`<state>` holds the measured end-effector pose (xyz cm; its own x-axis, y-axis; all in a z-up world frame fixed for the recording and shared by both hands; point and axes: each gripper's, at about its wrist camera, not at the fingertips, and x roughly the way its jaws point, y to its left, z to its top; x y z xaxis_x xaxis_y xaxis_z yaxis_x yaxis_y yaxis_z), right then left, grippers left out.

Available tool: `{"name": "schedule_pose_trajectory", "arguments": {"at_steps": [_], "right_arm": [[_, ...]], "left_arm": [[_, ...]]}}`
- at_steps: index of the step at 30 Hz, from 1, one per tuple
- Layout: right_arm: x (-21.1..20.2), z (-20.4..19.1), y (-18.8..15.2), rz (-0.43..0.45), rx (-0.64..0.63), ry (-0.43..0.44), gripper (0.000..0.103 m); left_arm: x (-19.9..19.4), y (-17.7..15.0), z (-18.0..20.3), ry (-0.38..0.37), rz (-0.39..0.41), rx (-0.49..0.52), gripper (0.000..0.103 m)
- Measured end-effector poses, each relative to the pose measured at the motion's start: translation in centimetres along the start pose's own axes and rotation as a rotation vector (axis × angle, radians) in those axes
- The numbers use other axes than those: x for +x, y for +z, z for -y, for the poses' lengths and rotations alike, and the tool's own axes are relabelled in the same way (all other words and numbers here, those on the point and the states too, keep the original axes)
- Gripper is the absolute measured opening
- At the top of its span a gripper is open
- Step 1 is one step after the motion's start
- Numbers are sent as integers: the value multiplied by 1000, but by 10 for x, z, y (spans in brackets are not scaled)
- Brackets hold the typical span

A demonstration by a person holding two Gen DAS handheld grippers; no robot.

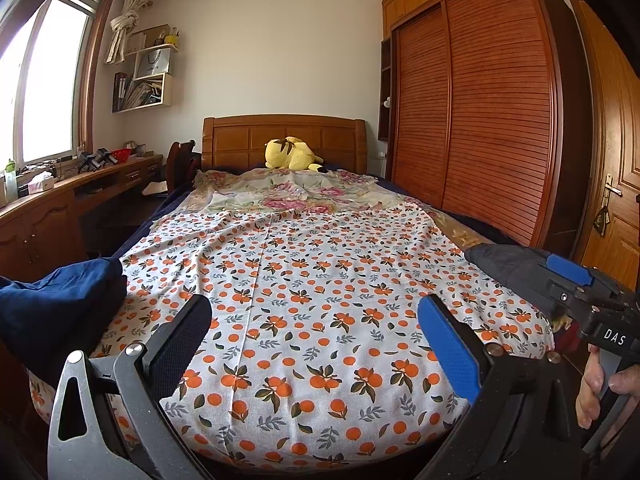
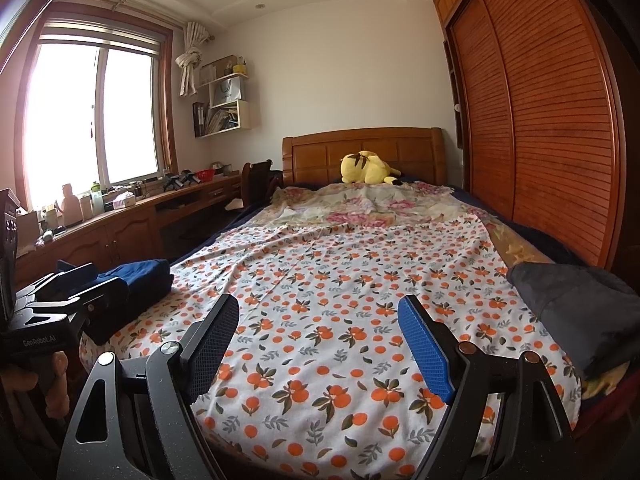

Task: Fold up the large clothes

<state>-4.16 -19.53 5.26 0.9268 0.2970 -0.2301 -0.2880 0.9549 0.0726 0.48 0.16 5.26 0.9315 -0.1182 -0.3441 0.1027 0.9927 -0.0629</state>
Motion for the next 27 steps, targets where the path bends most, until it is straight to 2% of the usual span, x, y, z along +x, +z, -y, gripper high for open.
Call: {"name": "schedule_pose_trajectory", "arguments": {"at_steps": [27], "right_arm": [[0,1,-2,-4,7,4,83]], "left_arm": [[0,-1,-2,2,-2,-1,103]]}}
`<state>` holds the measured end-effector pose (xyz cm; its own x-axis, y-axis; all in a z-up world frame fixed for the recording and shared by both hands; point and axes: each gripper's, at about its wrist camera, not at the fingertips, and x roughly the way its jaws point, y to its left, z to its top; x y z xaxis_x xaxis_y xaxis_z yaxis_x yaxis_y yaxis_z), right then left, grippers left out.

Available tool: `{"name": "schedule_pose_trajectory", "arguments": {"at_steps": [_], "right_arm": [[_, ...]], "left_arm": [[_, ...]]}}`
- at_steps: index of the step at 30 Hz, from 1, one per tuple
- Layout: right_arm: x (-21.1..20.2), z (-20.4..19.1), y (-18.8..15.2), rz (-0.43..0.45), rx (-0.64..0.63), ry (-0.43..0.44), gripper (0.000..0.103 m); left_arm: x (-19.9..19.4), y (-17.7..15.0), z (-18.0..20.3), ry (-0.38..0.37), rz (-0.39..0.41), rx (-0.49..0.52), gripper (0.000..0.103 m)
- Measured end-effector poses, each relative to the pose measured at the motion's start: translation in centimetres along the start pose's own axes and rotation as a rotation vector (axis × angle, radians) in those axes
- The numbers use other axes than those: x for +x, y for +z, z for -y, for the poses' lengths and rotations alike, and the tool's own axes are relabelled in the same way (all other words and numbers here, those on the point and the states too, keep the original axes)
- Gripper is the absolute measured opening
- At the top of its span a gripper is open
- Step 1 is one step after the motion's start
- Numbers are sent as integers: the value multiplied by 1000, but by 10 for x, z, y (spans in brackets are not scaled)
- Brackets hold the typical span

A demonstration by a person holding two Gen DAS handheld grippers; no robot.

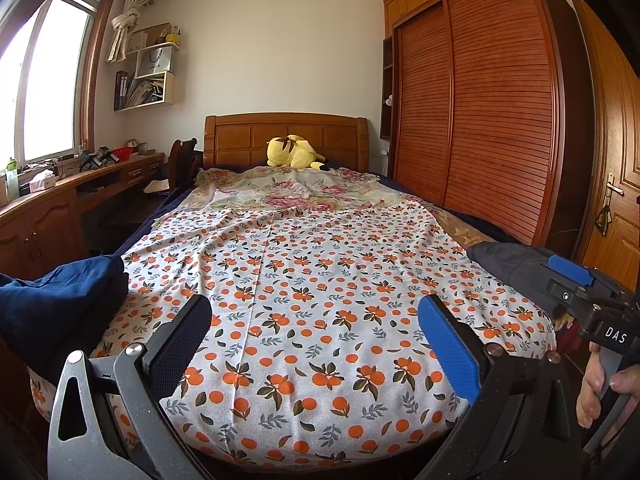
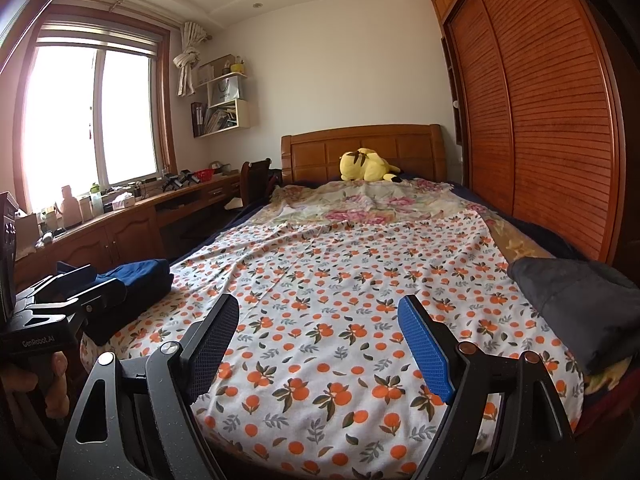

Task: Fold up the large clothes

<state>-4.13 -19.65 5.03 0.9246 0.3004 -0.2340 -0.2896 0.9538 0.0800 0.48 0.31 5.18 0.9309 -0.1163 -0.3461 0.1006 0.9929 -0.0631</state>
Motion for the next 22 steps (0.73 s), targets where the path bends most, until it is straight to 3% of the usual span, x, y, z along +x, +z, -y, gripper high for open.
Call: {"name": "schedule_pose_trajectory", "arguments": {"at_steps": [22], "right_arm": [[1,-4,-3,-7,9,0,83]], "left_arm": [[-3,-3,-3,1,-6,1,103]]}}
